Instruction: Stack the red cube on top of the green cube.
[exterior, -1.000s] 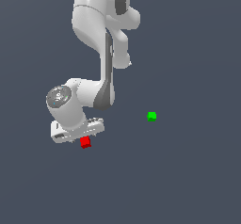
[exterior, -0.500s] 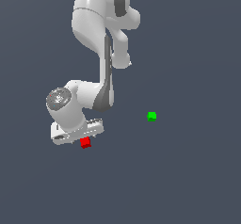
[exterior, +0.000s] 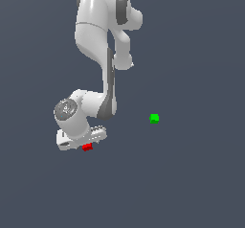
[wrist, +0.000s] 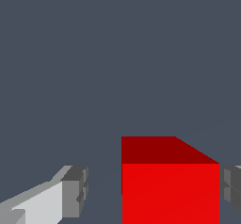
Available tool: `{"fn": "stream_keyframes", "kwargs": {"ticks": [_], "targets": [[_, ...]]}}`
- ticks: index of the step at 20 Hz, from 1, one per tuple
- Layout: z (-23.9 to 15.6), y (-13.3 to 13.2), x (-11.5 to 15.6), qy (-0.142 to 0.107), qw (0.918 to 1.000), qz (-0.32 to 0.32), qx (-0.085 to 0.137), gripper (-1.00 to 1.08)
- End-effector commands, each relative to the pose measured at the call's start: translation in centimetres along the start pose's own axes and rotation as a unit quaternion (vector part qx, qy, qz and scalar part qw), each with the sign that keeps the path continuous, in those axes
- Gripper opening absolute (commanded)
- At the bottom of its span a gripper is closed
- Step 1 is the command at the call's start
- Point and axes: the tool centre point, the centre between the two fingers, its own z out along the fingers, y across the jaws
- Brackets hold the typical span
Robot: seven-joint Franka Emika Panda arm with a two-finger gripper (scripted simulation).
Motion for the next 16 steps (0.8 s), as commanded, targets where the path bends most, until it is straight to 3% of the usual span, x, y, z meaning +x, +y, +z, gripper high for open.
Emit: {"fn": "stream_keyframes", "kwargs": {"ticks": [1, 4, 5, 16], "targets": [[0.37, 0.06, 0.09, 0.001, 1.0000, 0.000, 0.000, 1.00], [0.26, 0.10, 0.16, 0.001, 1.0000, 0.000, 0.000, 1.00], [0.26, 0.10, 0.16, 0.001, 1.0000, 0.000, 0.000, -1.00], [0.25, 0.08, 0.14, 0.001, 1.0000, 0.000, 0.000, -1.00]]}}
